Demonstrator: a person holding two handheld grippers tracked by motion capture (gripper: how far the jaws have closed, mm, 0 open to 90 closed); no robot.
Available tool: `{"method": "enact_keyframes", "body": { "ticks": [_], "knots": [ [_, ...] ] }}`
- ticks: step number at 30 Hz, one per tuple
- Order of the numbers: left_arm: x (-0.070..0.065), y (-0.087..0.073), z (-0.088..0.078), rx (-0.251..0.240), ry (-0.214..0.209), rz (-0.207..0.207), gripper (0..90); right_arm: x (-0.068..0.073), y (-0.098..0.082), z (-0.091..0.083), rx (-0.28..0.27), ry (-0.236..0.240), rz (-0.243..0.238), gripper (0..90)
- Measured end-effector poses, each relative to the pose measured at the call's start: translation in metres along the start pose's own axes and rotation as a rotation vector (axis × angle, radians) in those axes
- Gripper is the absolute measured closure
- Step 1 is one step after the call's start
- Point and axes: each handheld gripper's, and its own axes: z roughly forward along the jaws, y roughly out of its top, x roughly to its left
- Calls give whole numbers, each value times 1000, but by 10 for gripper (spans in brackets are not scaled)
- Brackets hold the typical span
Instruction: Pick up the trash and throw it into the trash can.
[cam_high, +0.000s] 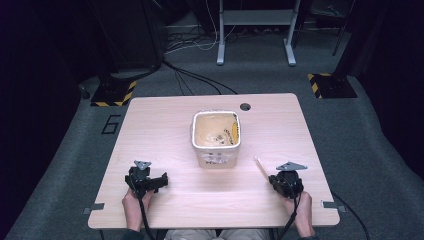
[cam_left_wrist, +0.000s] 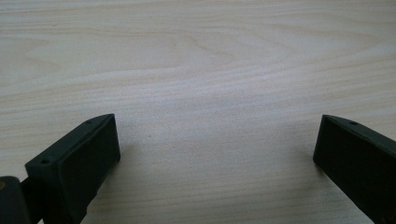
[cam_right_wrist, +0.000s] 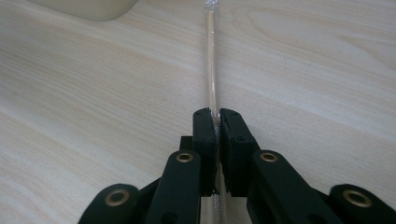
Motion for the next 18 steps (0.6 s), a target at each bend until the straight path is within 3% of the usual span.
{"method": "enact_keyframes", "body": {
  "ticks": [18],
  "knots": [
    [0, 0, 0, 0, 0, 1, 1, 0, 18, -18, -56, 32, -23, 854]
  ]
}}
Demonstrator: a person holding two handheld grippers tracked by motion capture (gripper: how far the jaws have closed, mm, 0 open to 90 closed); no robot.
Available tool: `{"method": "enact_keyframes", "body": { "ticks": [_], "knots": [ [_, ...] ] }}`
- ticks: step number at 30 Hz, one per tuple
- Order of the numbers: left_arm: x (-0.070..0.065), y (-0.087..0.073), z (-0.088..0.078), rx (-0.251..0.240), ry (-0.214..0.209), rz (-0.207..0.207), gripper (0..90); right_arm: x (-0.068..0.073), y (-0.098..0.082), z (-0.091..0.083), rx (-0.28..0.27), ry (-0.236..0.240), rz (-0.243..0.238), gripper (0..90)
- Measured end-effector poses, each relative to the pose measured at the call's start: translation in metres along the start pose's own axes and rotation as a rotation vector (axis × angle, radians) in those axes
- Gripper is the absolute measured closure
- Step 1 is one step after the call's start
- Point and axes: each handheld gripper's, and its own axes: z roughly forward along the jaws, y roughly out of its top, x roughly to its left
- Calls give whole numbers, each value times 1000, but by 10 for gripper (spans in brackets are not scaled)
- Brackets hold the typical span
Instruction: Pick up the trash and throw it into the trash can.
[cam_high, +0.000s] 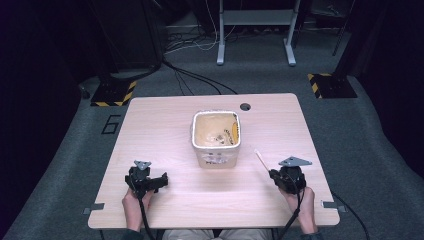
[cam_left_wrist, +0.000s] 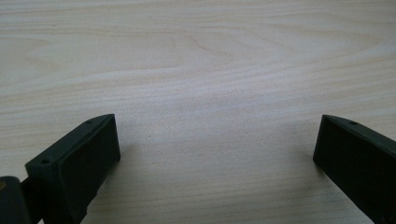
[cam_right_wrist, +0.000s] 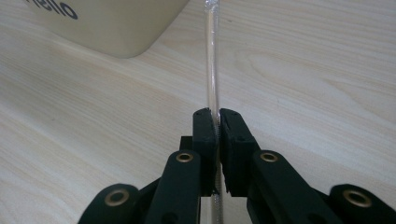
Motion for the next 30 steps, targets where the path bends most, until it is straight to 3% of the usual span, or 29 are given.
{"method": "enact_keyframes", "body": {
  "ticks": [30],
  "knots": [
    [0, 0, 0, 2, -1, 0, 1, 0, 31, -19, -49, 23, -31, 853]
  ]
}}
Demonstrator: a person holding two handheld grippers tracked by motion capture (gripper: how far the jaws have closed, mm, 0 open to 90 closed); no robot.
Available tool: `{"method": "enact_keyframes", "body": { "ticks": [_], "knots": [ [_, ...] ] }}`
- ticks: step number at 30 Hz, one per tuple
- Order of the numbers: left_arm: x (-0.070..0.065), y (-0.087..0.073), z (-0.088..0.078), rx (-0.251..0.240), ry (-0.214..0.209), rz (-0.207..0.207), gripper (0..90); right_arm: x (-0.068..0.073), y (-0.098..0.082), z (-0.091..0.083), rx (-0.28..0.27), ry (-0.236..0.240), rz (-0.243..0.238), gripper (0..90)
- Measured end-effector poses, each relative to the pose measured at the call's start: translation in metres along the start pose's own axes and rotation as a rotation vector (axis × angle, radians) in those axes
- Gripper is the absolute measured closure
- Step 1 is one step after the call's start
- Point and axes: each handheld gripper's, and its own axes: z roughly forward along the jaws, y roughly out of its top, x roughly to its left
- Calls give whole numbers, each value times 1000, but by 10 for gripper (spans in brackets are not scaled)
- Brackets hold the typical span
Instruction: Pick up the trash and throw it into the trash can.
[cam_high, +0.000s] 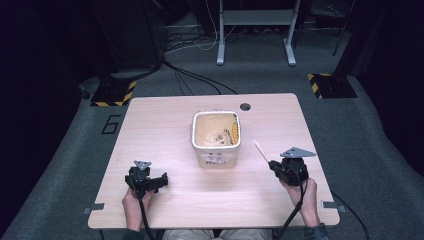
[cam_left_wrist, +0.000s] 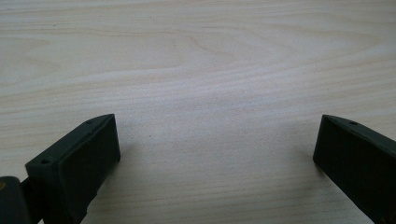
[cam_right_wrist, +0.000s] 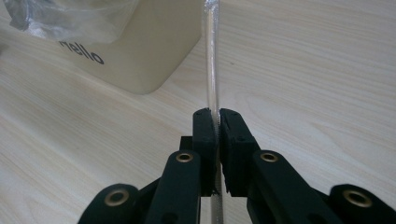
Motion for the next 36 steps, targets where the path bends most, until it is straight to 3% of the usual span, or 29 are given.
{"method": "enact_keyframes", "body": {
  "ticks": [36],
  "knots": [
    [0, 0, 0, 0, -1, 0, 1, 10, 43, -12, -43, 8, -68, 853]
  ]
}}
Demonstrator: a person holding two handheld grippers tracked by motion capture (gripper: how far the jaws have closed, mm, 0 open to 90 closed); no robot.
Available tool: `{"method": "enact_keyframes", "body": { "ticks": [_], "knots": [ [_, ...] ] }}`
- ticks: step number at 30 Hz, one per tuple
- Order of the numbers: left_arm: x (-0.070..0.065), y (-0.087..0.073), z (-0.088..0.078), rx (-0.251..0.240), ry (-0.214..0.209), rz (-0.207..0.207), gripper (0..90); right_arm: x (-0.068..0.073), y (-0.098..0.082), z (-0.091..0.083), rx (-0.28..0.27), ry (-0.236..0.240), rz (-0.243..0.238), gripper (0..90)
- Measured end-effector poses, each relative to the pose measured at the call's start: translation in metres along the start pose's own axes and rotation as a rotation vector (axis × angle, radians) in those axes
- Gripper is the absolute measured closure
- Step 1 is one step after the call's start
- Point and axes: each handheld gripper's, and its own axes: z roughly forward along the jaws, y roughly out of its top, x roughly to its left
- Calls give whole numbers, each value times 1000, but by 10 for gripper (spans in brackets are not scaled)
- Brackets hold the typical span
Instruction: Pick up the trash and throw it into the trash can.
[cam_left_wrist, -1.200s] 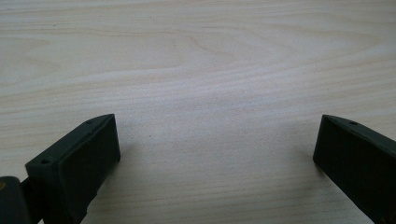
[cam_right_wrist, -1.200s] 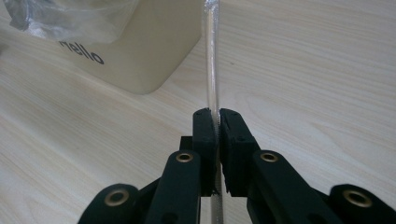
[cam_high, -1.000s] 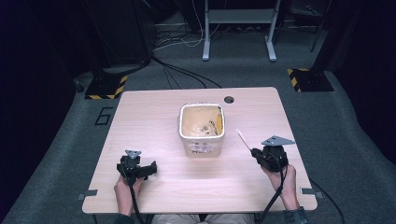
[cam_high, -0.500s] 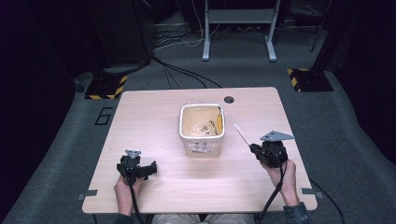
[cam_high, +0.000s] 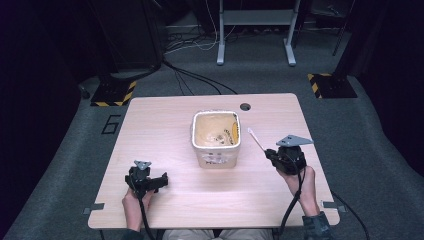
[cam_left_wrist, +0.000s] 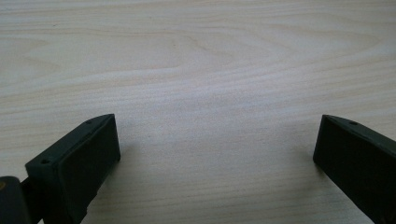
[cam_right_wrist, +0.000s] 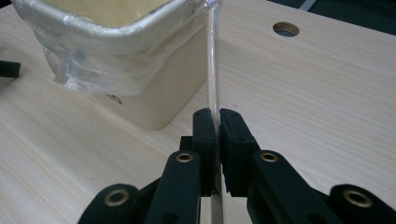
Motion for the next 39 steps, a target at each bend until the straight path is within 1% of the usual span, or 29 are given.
{"method": "enact_keyframes", "body": {
  "ticks": [23, 33, 39],
  "knots": [
    [0, 0, 0, 0, 0, 0, 1, 8, 30, -3, -22, 3, -57, 853],
    [0, 0, 0, 0, 0, 0, 1, 11, 41, 0, -26, 9, -81, 853],
    [0, 0, 0, 0, 0, 0, 1, 15, 52, 1, -30, 12, -96, 853]
  ]
}}
